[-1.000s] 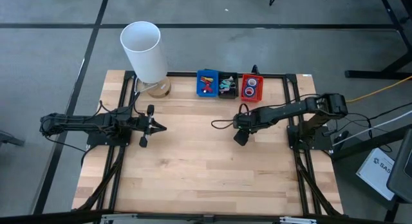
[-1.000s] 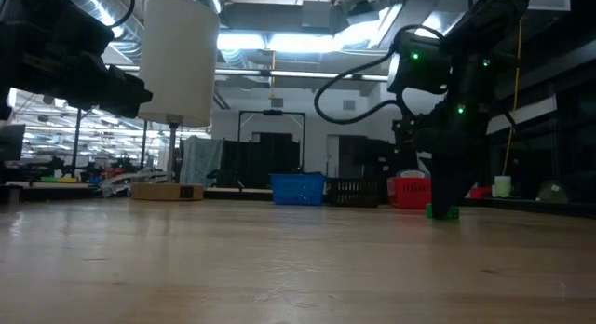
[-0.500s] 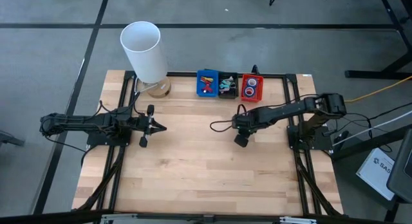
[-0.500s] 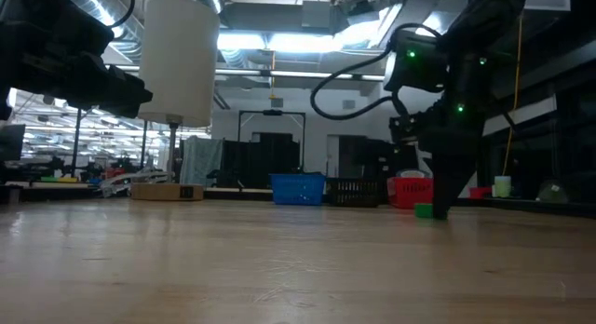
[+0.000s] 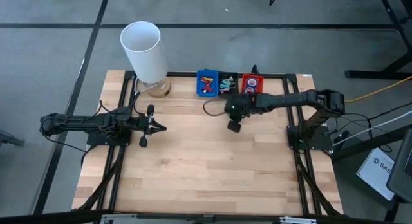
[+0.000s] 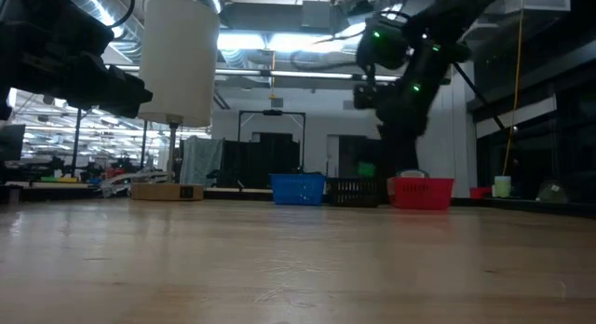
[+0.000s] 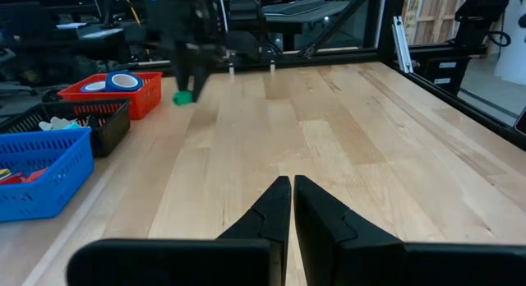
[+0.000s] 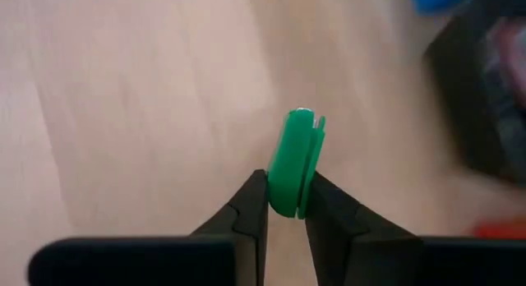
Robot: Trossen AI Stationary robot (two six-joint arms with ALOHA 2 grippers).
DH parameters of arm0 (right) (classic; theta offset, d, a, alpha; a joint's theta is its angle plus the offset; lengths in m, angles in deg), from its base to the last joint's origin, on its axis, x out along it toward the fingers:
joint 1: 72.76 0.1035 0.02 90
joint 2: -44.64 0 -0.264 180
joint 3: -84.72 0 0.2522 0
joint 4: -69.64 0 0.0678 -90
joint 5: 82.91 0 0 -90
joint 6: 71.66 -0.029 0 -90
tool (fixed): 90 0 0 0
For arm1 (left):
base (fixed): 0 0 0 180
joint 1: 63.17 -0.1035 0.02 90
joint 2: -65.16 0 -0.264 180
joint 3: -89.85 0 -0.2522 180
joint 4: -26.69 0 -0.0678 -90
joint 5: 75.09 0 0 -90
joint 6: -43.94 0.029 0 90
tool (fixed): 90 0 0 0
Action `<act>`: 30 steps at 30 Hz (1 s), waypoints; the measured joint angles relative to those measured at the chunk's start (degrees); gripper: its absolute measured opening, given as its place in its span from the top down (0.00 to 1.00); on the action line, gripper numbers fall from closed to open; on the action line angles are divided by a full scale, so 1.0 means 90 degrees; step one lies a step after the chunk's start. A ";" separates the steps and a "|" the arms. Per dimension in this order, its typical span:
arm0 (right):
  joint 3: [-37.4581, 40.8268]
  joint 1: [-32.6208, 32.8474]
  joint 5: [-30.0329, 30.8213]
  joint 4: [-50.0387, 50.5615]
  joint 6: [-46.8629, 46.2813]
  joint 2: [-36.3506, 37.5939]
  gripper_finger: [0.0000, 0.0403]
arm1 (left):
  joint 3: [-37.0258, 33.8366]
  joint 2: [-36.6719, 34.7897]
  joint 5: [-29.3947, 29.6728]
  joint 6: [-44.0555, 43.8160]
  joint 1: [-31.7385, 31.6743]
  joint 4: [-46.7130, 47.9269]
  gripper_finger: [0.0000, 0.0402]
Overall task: Pick and place Stapler, Stapler remover, tape
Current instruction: Put the green stapler into the blue bin
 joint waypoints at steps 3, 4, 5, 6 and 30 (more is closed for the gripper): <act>-0.0343 -0.0209 -0.0012 -0.0168 0.0541 0.0002 0.84 | 0.0002 0.0000 0.0000 0.0000 0.0000 0.0000 0.96; -0.0458 -0.0276 -0.0019 -0.0196 0.0703 0.0002 0.83 | 0.0000 0.0000 0.0000 0.0000 0.0000 0.0001 0.96; -0.0585 -0.0348 -0.0023 -0.0213 0.0881 0.0002 0.83 | 0.0001 0.0000 0.0000 0.0001 0.0000 0.0000 0.96; -0.0712 -0.0416 -0.0057 -0.0269 0.1052 0.0002 0.82 | 0.0000 0.0000 0.0000 0.0000 0.0001 0.0001 0.96; -0.2466 -0.1612 -0.0779 -0.1366 0.2486 -0.1348 0.82 | 0.0001 0.0002 -0.0001 0.0000 0.0002 0.0002 0.96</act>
